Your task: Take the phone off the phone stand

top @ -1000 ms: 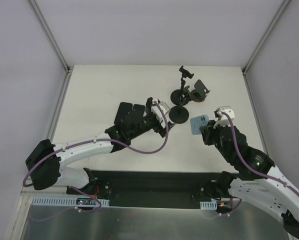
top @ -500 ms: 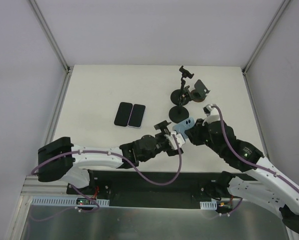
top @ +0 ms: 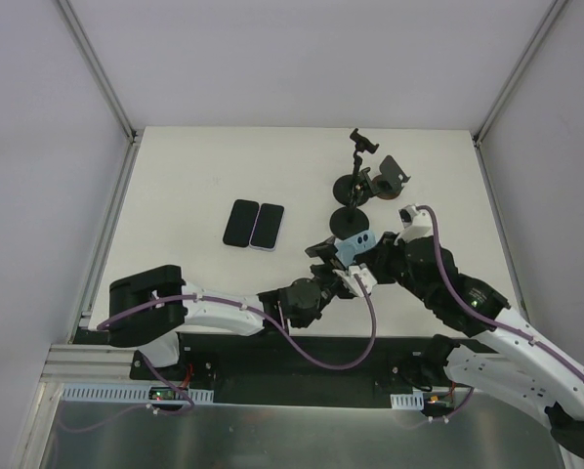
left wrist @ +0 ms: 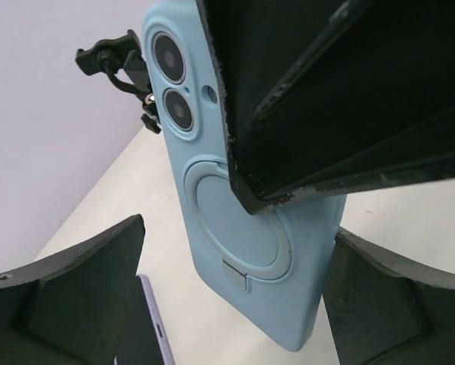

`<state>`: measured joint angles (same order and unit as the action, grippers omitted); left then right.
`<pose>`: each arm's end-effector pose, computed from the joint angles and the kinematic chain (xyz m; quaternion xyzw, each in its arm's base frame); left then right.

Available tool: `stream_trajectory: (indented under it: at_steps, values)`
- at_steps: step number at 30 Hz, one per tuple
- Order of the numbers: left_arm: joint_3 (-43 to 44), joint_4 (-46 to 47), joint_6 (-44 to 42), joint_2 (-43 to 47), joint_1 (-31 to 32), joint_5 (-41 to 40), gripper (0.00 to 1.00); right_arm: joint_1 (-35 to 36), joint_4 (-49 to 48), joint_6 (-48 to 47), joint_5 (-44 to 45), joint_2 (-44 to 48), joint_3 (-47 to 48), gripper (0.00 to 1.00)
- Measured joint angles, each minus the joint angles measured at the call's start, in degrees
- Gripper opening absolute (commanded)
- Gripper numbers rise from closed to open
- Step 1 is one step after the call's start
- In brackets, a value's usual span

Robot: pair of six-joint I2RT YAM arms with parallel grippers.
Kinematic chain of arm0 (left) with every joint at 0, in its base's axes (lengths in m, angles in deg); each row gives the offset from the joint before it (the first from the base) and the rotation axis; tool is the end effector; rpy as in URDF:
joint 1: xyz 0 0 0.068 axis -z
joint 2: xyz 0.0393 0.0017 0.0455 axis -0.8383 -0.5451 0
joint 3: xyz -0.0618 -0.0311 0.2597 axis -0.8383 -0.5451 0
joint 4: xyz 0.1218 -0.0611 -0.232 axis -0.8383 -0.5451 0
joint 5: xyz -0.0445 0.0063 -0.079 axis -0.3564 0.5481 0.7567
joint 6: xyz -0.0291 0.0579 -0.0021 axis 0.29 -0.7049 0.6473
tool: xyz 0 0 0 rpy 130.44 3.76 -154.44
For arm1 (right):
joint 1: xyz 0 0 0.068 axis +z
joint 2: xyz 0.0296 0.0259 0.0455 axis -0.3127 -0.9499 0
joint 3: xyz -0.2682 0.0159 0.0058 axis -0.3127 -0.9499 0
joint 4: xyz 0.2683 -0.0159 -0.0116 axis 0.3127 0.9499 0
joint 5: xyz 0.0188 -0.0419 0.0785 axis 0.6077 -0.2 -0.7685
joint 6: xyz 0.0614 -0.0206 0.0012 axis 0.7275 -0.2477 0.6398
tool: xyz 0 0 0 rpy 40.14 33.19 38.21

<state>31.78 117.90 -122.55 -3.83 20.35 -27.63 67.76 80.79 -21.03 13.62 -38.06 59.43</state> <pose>0.1072 -0.3415 0.2366 0.3957 0.5442 -0.0692 0.7365 0.1269 0.1299 0.3207 -0.1163 0.8059 0.2584 0.5198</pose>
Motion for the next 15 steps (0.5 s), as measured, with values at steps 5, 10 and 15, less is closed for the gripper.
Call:
stream_trajectory:
  at_steps: [5, 10, 15]
  values:
    - [0.11, 2.86, -1.49, -1.90, 0.37, -3.91, 0.57, -0.79, -2.45, 2.43, -0.11, 0.44, -1.84, 0.04]
    - [0.24, 4.35, -2.86, -3.17, 1.53, -6.05, 0.08, -1.46, -4.94, 6.23, 0.04, 1.31, -2.99, 0.31]
    - [0.28, 4.11, -3.28, -3.43, 1.97, -7.06, 0.00, -1.97, -6.29, 8.48, 0.39, 2.23, -4.44, 0.54]
